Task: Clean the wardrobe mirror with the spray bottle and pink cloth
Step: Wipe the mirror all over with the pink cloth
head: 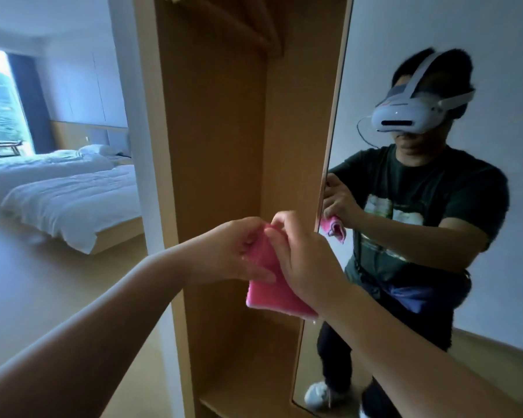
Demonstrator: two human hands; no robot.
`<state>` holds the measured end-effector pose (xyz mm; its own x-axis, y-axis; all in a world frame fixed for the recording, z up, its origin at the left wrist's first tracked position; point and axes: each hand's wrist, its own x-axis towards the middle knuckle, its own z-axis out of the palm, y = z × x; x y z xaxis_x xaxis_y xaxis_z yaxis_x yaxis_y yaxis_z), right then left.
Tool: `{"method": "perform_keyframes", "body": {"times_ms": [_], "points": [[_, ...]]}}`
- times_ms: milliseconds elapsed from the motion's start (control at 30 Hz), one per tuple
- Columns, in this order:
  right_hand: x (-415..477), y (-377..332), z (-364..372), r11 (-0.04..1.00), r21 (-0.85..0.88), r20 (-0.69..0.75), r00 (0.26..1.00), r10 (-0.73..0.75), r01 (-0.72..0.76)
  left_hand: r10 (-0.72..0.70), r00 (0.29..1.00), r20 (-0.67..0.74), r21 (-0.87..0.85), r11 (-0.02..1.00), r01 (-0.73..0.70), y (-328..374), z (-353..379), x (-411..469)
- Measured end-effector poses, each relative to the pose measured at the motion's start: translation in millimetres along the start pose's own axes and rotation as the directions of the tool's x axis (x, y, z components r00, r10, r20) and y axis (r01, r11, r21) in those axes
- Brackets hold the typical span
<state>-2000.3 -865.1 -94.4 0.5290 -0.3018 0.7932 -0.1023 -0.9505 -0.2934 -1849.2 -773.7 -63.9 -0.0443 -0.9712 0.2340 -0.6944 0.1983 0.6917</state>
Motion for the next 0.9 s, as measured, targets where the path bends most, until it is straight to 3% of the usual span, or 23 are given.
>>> {"method": "perform_keyframes", "body": {"times_ms": [100, 267, 367, 467, 633, 700, 767, 900], "points": [[59.0, -34.5, -47.8, 0.999, -0.019, -0.022, 0.999, -0.043, 0.042, 0.063, 0.982, -0.176, 0.1, 0.994, -0.046, 55.6, -44.4, 7.5], [99.2, -66.9, -103.9, 0.994, -0.059, -0.047, 0.994, -0.097, 0.094, 0.156, 0.963, -0.219, 0.072, 0.987, -0.144, 104.3, -78.2, 0.0], [97.5, -71.2, -126.1, 0.974, 0.168, 0.159, 0.979, 0.125, -0.152, 0.183, 0.939, -0.289, -0.007, 0.981, -0.194, 121.9, -94.2, -8.8], [92.5, -72.8, -140.0, 0.779, 0.48, 0.333, 0.905, 0.265, -0.404, 0.233, 0.921, -0.313, -0.047, 0.964, -0.26, 135.7, -105.5, -19.1], [91.3, -92.7, -137.4, 0.423, 0.79, 0.357, 0.894, 0.271, -0.444, 0.273, 0.896, -0.35, -0.101, 0.94, -0.326, 154.5, -104.6, -20.6], [93.5, -99.0, -140.6, 0.36, 0.821, 0.326, 0.881, 0.342, -0.443, 0.277, 0.868, -0.412, -0.084, 0.937, -0.339, 162.7, -101.2, -15.1], [97.6, -99.5, -151.1, 0.362, 0.833, 0.263, 0.875, 0.405, -0.418, 0.29, 0.848, -0.444, -0.055, 0.936, -0.349, 172.0, -99.5, -7.5], [112.5, -93.9, -184.6, 0.475, 0.799, 0.176, 0.899, 0.401, -0.368, 0.308, 0.827, -0.47, -0.039, 0.929, -0.368, 195.9, -100.7, 10.9]]}}
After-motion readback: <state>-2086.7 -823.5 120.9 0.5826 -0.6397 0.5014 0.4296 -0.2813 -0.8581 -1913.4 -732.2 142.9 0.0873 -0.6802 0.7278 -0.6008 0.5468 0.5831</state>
